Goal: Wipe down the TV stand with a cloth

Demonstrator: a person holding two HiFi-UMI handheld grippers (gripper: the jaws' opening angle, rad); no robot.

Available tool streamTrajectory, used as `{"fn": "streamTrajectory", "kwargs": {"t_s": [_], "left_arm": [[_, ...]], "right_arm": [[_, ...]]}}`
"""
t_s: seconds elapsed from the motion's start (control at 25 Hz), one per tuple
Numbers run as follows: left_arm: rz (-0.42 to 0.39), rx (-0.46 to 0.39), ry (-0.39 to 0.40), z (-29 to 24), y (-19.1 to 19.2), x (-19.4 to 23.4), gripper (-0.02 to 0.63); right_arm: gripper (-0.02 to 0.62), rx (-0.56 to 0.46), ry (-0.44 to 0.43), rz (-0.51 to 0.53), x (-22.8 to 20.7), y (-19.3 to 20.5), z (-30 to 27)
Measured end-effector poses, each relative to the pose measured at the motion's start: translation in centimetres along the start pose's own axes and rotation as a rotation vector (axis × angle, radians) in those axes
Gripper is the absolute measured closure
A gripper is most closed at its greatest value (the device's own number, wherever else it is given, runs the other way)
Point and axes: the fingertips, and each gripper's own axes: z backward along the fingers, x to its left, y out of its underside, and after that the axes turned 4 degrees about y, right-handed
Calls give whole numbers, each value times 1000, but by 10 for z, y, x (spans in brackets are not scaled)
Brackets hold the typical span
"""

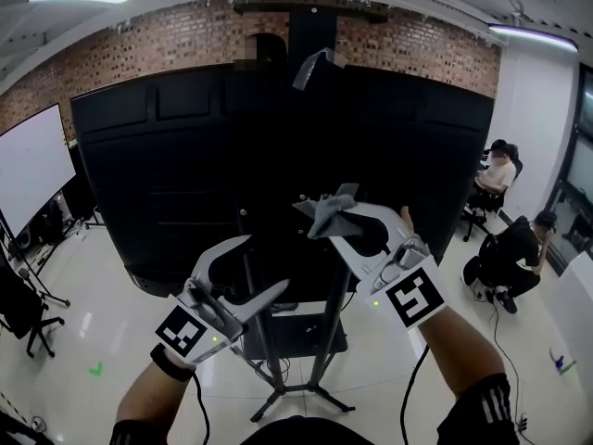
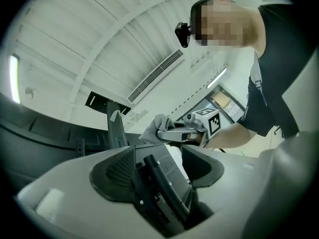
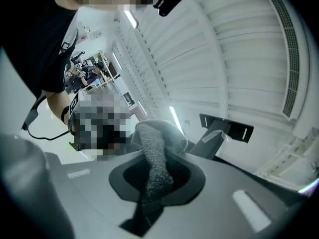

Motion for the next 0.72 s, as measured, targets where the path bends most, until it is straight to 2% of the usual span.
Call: {"fn": "streamTrajectory", "kwargs": {"t_s": [0.2,0.36,0.48,0.72], "left_arm": [[-114,23,27,-36,-24,23,293],[-122,-22,31,-65,-55,46,293],[-128,-21,24,-80,-69,66,293],[-115,-36,-4,-105,-96,103,293]], "right_arm": [[557,-8,-13,87,-41,-18,-31],[557,10,8,162,-77,-28,-56],[557,16,22,209,-106,-35,-77],[557,55,65,240,-156,-51,-115]]}}
